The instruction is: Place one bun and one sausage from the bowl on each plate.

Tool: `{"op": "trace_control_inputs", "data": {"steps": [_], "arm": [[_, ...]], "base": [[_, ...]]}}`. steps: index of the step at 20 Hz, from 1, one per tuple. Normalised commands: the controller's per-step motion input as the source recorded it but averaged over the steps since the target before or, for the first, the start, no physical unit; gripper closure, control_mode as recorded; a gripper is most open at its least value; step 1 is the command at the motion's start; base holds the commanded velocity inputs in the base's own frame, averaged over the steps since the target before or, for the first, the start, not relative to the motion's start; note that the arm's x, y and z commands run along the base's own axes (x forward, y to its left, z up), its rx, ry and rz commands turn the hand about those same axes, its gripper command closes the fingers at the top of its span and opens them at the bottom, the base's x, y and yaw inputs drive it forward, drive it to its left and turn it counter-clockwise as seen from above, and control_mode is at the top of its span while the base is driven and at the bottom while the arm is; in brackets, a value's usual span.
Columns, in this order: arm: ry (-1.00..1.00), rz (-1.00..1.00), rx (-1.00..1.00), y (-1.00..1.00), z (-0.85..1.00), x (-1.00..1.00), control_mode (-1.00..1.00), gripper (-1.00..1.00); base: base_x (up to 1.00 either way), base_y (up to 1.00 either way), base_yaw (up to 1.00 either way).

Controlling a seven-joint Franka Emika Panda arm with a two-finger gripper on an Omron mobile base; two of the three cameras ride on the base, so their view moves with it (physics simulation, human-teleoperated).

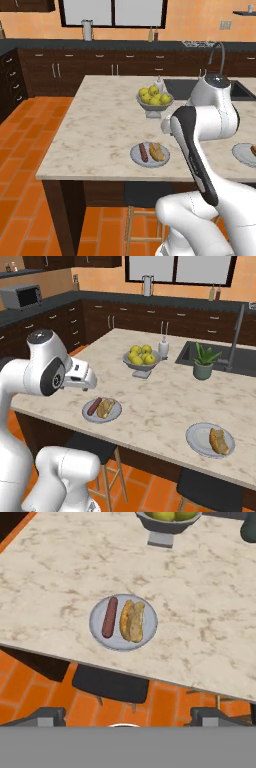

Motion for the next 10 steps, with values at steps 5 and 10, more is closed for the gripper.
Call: {"op": "trace_control_inputs", "data": {"steps": [5, 10], "arm": [[0.0, 0.0, 0.0, 0.0, 0.0, 0.0, 1.0, -1.0], [0.0, 0.0, 0.0, 0.0, 0.0, 0.0, 1.0, -1.0]], "base": [[-0.59, -0.43, -0.06], [-0.77, -1.0, -0.26]]}}
